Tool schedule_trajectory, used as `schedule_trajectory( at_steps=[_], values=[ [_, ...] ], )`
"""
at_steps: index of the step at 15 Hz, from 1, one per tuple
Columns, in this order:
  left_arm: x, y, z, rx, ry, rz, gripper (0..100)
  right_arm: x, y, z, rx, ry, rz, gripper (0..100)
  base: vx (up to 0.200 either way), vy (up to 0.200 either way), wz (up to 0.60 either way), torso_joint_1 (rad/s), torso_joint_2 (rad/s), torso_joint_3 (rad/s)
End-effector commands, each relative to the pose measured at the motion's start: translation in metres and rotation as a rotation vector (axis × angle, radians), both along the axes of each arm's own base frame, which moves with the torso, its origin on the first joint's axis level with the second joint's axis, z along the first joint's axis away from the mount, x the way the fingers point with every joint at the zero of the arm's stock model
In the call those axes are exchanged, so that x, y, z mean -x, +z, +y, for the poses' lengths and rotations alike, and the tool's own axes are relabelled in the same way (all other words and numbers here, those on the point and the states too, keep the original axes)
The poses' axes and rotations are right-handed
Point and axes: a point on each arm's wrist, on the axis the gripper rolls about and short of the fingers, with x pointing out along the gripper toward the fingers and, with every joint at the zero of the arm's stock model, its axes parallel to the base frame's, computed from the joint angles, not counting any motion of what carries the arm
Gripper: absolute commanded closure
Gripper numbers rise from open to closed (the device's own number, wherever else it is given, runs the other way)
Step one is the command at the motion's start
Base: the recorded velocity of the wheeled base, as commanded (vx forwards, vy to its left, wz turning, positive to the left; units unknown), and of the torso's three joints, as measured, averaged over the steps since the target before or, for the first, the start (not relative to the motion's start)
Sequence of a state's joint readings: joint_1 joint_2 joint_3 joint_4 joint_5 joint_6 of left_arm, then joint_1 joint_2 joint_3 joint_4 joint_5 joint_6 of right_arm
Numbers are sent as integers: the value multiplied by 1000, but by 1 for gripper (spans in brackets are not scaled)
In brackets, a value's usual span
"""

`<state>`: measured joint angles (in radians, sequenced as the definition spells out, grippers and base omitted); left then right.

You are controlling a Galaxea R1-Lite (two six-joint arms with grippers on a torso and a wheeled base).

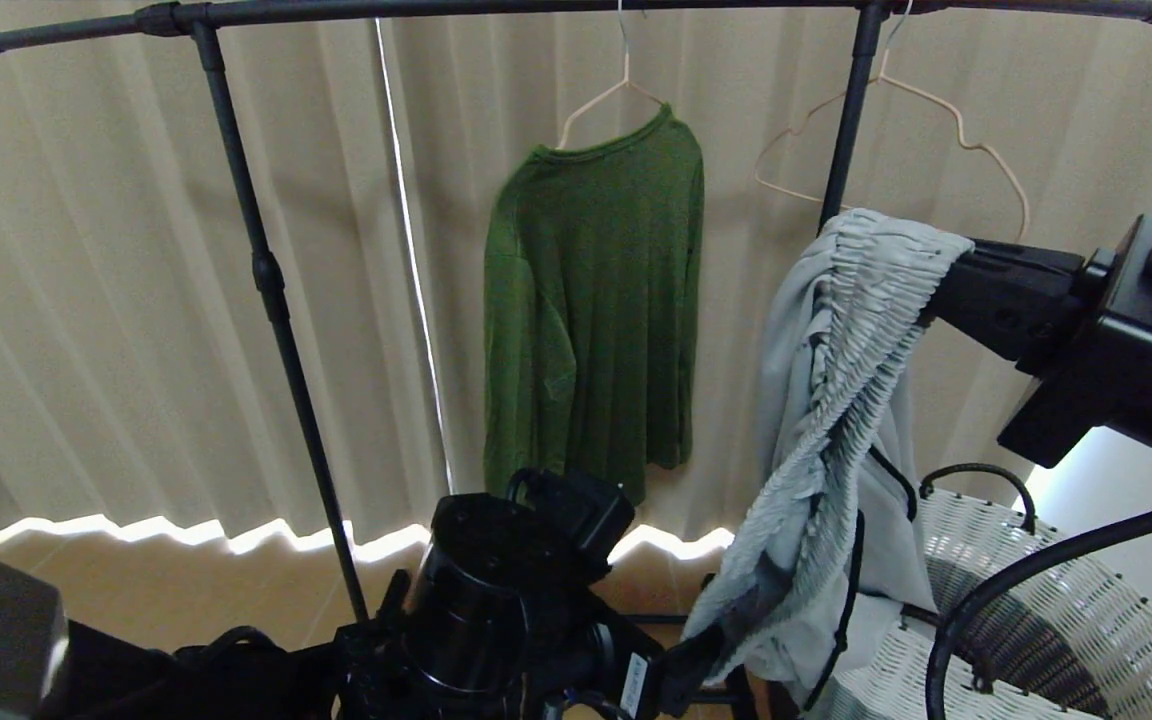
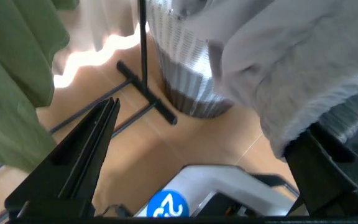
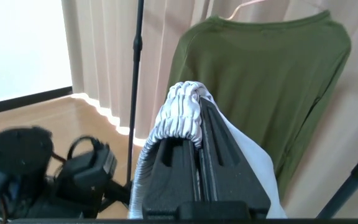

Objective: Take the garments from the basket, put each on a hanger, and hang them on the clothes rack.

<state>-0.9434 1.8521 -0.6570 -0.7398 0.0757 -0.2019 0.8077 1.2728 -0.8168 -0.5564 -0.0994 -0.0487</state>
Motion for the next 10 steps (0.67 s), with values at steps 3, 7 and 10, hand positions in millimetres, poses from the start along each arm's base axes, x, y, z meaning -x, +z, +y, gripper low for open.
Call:
schedule_trajectory(
  at_steps=[3,7,10],
  values=[
    [6,2,7,-4,-3,0,100,-2,4,-9,-11,-37,-14,100,0,0,0,0,0,0],
    [10,21,17,-37,127,-135,100,-4,4,-20,-10,-90,-13,100,0,0,0,0,0,0],
    [25,56,43,-30,157,-284,100,-13,0,-29,1,-153,-2,100,0,0,0,0,0,0]
  ],
)
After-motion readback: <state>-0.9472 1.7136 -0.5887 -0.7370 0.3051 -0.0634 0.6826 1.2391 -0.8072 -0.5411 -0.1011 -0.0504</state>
